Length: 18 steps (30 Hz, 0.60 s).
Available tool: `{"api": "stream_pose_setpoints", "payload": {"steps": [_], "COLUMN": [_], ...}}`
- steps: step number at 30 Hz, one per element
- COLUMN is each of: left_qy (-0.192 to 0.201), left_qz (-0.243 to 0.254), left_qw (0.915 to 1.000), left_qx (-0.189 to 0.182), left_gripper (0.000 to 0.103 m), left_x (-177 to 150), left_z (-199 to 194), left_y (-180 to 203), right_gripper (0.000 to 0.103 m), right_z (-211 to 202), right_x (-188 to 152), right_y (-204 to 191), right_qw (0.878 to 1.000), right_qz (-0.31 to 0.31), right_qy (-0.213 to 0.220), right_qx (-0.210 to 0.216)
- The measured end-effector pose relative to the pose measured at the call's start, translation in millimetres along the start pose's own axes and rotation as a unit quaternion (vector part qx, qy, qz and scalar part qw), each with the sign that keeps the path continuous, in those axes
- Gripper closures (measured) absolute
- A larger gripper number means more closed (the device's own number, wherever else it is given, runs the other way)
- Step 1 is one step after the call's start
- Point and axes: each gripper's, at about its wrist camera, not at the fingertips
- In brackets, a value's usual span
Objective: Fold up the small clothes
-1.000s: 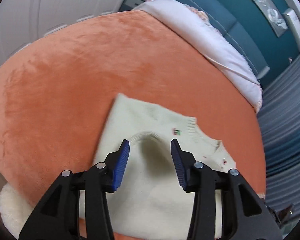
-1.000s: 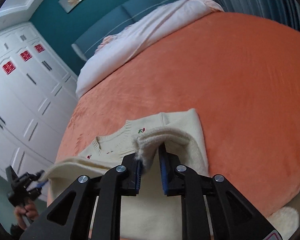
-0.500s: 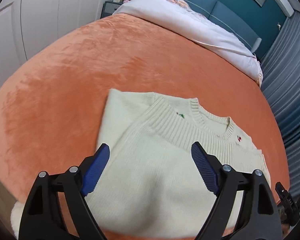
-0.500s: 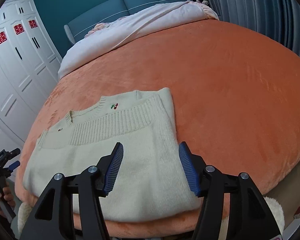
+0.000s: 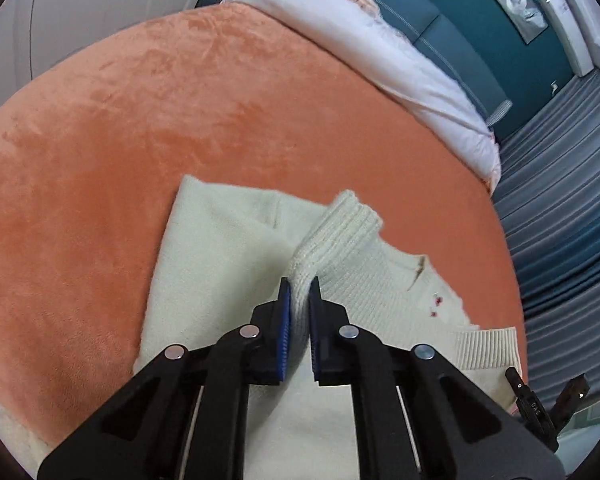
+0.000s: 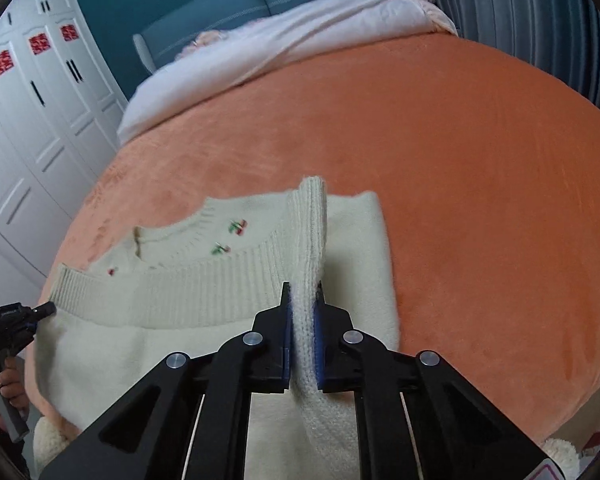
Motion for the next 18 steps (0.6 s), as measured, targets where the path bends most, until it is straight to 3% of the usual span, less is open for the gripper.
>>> {"api": "stream_pose_setpoints", "payload": {"steps": [2,4,7,9,12,14,15,18], "left_qy": [0.026,0.056,0.067,0.030,-0.039,-0.018,-0.001,0.016], "left_qz": [0.003,0.018,0.024,0.009,0.003,0.013,0.017,0.038], "left_qw": [0.9995,0.9982,0.9972,0.9983,0.9935,0.9927,0.9928,0.9909], "left_qx": [-0.017,-0.011,0.026,0.049,0.107,0.118,0.118,0.128], "left_gripper": [0.096,0.096,0.096,0.095,0.095,0.090,0.088,0.057], "left_x": [11,26,49,53,33,15,6,-18], "left_z": [-24,-37,-20,18,71,61,47,13], "left_y": [11,24,29,15,-7,-9,-9,-7], "right_gripper": [0.095,0.096,0.095,0.095,0.094,0.089,0.088,0.069], "right_z": [-32,-49,-28,21,89,72,54,7], "right_x": [18,38,65,67,42,27,21,-3], "right_y": [-7,-13,-5,9,34,37,36,40], "right_qw": [0.998,0.995,0.995,0.999,0.994,0.995,0.996,0.996], "right_qz": [0.010,0.007,0.024,0.028,0.054,0.067,0.063,0.054], "right_qy": [0.047,0.084,0.088,0.041,-0.078,-0.059,-0.035,-0.007], "right_qx": [0.037,0.049,0.046,0.013,-0.054,-0.048,-0.056,-0.066]}}
Point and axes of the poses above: each gripper's, at about its wrist camera, not at the fingertips, and z roughly the way its jaws point, y to its right, x to its top, and after that the axes turned 3 degrees about z, right-handed
